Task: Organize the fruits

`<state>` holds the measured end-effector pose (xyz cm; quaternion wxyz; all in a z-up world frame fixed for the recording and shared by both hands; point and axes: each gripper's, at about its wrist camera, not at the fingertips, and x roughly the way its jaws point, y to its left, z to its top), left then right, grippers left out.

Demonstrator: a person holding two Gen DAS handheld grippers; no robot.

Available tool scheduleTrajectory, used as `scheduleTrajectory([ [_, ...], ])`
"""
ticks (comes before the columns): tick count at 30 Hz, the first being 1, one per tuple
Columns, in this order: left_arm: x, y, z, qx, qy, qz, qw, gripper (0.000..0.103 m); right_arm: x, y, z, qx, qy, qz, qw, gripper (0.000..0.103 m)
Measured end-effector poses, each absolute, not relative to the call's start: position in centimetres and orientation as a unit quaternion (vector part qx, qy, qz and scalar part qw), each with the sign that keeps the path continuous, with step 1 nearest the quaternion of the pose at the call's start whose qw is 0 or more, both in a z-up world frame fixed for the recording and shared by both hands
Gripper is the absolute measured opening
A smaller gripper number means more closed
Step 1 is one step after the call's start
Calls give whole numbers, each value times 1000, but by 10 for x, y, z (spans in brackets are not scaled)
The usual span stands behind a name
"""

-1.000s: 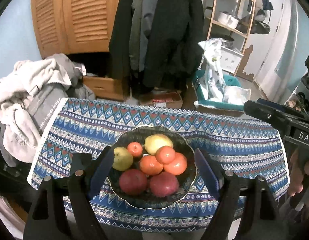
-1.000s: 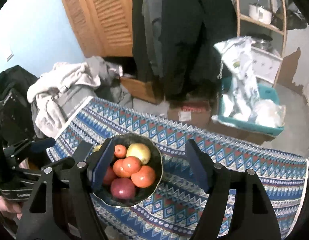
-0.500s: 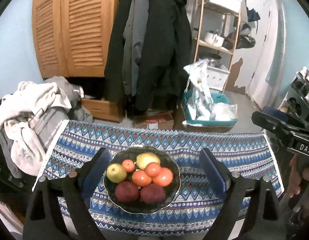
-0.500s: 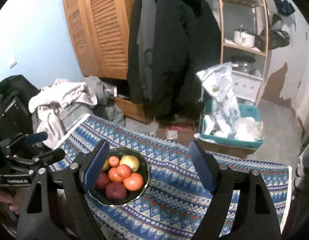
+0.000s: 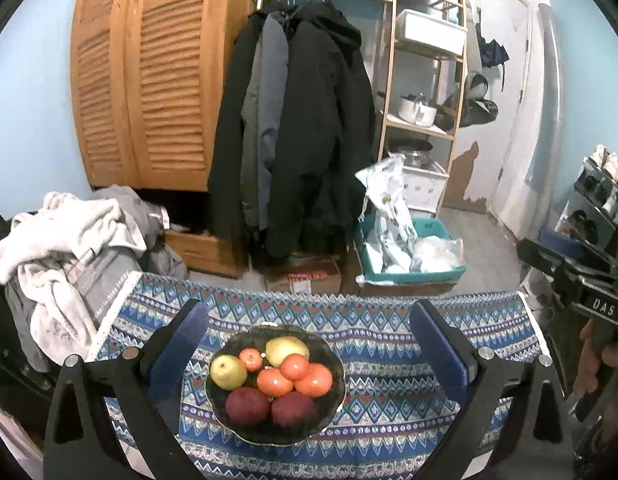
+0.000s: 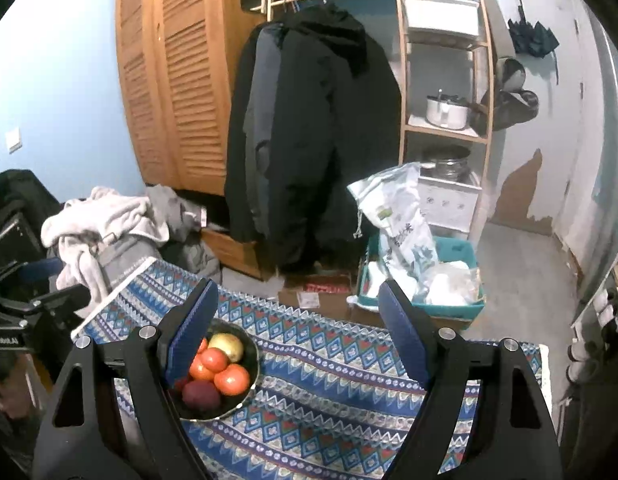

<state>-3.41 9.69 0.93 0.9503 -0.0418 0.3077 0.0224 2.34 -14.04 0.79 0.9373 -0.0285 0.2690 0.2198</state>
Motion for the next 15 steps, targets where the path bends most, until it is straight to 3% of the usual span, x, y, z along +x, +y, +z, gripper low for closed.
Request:
scheduleTrajectory([
  [15,-36,80,18,-23,289,14,957,102,15,-155,9,-31,259,210,942,81],
])
